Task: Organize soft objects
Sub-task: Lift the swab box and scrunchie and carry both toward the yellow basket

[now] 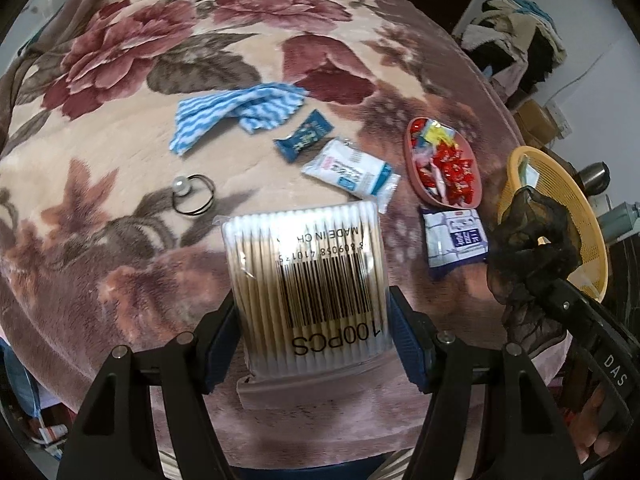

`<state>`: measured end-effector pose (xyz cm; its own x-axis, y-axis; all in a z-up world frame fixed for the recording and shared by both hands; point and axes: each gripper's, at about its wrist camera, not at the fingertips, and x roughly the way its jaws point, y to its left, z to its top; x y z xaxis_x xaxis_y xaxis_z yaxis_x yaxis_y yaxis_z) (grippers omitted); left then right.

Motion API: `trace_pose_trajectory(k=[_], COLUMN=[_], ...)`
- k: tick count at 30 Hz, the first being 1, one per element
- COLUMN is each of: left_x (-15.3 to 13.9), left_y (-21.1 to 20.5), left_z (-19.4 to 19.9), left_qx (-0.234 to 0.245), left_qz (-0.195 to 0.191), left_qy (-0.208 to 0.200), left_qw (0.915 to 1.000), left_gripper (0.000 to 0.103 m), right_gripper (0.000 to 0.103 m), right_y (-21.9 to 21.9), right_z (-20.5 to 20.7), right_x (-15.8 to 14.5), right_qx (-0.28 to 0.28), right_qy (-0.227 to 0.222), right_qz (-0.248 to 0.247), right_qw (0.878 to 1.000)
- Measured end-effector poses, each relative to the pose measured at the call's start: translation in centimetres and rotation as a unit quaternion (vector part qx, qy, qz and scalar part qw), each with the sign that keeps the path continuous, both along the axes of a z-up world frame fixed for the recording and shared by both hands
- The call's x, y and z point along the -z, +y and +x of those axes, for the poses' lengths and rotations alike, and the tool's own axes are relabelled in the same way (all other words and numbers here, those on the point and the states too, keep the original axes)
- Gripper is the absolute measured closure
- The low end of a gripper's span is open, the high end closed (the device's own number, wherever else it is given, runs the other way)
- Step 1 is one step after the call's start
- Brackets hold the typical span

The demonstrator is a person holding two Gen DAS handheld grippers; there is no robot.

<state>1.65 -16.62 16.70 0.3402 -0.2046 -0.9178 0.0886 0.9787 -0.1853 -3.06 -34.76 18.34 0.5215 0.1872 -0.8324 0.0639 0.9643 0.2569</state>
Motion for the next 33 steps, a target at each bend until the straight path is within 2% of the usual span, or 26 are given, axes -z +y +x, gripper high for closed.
trace_pose_trajectory(k=[12, 33], left_x=[-1.1, -3.0], left_y=[-5.9, -17.4], left_z=[0.9, 2.2], left_qx=[0.048, 0.129], left_qz=[0.012, 0.022], left_qy=[-0.008, -0.024], left_qw=[0.9987, 0.9911], left_gripper=[0.033, 0.033], right_gripper=[0.087, 0.087], right_y=[-4.8, -14.7], right_z=[-0.8, -2.0], right_x=[-1.4, -2.7], right_qx=[0.037, 0.108], right_qy=[-0.016, -0.029], right_qz=[0.002, 0.006], right_qw=[0.999, 0.994])
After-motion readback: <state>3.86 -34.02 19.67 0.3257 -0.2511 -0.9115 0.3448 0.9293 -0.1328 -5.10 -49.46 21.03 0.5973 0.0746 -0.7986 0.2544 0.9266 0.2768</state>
